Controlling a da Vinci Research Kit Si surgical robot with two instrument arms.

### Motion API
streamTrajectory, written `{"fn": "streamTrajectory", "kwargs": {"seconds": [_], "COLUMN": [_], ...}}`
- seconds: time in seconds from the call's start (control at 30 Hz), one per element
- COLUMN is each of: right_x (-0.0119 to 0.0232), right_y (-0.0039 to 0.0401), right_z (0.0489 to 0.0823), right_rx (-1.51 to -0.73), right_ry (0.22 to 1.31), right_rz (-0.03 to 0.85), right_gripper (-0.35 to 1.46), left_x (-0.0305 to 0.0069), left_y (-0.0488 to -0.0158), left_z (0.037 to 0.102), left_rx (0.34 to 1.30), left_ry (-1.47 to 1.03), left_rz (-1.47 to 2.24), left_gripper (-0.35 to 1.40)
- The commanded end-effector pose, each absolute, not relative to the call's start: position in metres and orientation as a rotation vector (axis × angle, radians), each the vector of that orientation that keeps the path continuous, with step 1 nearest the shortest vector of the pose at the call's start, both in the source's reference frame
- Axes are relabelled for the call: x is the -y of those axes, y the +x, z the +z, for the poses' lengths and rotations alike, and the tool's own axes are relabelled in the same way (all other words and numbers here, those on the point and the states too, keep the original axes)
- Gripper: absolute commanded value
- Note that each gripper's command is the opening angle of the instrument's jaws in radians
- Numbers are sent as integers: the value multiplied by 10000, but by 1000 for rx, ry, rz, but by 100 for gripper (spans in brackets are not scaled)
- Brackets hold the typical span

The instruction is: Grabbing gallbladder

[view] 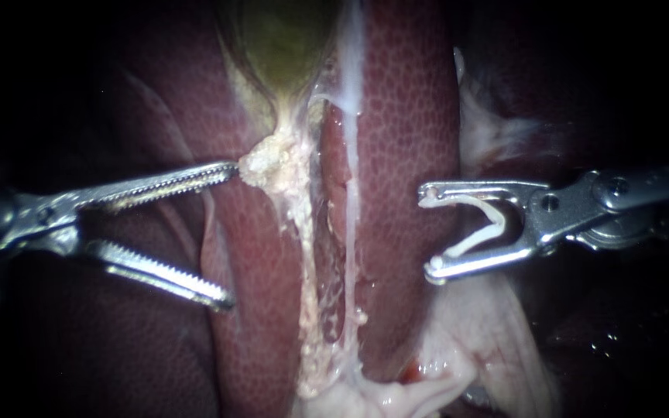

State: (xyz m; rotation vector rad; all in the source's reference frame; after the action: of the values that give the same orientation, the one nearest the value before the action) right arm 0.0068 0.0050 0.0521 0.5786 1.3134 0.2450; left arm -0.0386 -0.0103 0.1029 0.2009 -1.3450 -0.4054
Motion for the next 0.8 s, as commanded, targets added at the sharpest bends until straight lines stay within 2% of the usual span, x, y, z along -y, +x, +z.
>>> {"fn": "streamTrajectory", "kwargs": {"seconds": [0.03, 0.47, 0.8], "right_x": [-49, -49, -49], "right_y": [68, 68, 68], "right_z": [521, 521, 520], "right_rx": [-1313, -1314, -1312], "right_ry": [579, 579, 583], "right_rz": [245, 245, 250], "right_gripper": [57, 57, 57], "left_x": [103, 83, 58], "left_y": [-385, -383, -399], "left_z": [1030, 1045, 1061], "left_rx": [1346, 1341, 1335], "left_ry": [201, 195, 185], "left_rz": [-405, -417, -429], "left_gripper": [81, 81, 79]}}
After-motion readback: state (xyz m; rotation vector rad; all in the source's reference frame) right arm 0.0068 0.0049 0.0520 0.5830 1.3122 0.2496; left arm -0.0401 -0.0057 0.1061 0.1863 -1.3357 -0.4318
